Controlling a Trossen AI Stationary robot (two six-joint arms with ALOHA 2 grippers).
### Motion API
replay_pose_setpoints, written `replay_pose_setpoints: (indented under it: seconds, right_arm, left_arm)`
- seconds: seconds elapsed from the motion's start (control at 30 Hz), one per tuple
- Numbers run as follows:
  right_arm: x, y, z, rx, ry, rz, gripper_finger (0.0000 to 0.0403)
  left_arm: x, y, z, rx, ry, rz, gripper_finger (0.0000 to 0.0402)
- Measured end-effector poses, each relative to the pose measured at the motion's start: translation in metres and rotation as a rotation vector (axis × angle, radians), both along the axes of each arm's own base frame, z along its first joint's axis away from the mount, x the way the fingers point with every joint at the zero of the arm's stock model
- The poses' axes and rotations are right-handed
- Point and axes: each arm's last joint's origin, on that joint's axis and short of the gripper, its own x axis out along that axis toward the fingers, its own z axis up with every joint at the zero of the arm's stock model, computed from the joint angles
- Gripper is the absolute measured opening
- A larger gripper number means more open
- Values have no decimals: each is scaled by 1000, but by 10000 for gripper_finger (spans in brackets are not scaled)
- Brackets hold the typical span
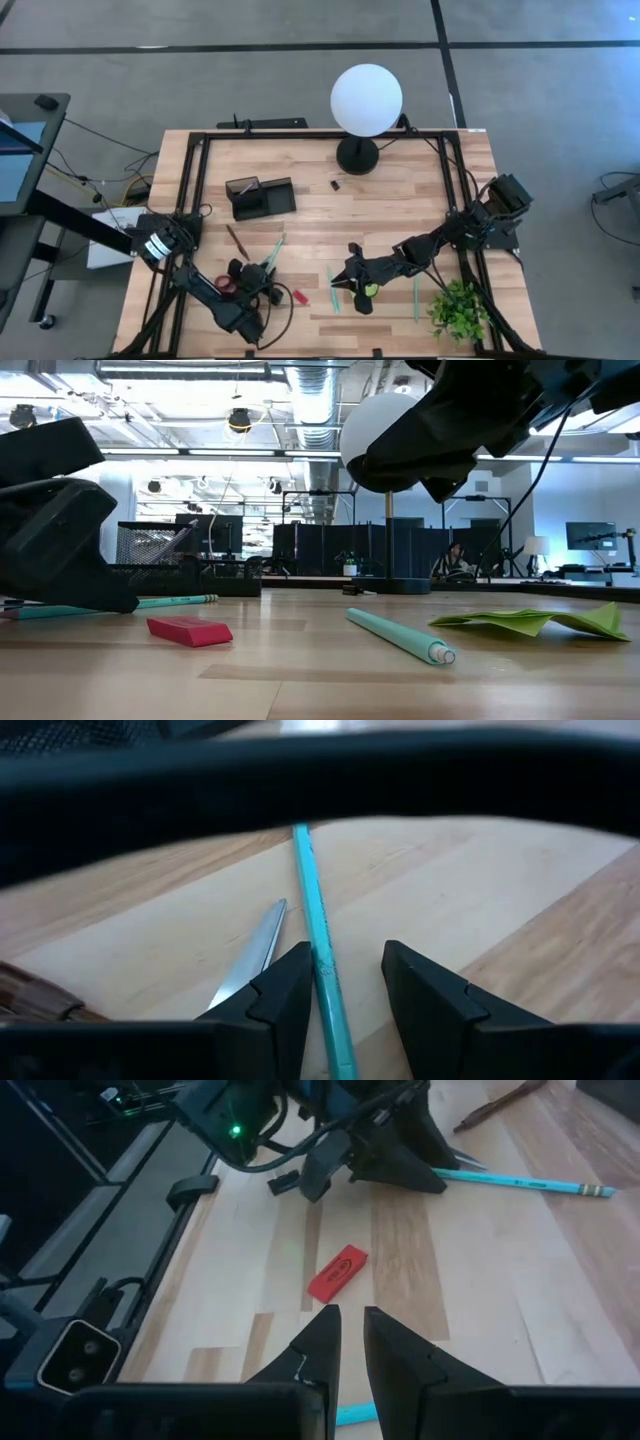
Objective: Pick and place office supplies into organizer
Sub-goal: Put the left blue pencil into the black desk organizer
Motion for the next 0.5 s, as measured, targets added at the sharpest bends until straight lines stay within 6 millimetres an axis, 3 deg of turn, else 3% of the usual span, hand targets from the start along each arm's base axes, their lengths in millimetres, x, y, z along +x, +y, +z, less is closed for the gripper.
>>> replay_pose_setpoints:
  seconds: [0.5]
  right_arm:
    - [5, -11, 0, 1, -2, -35, 43]
  left_arm:
    - [4, -3, 6, -10, -39, 44, 125]
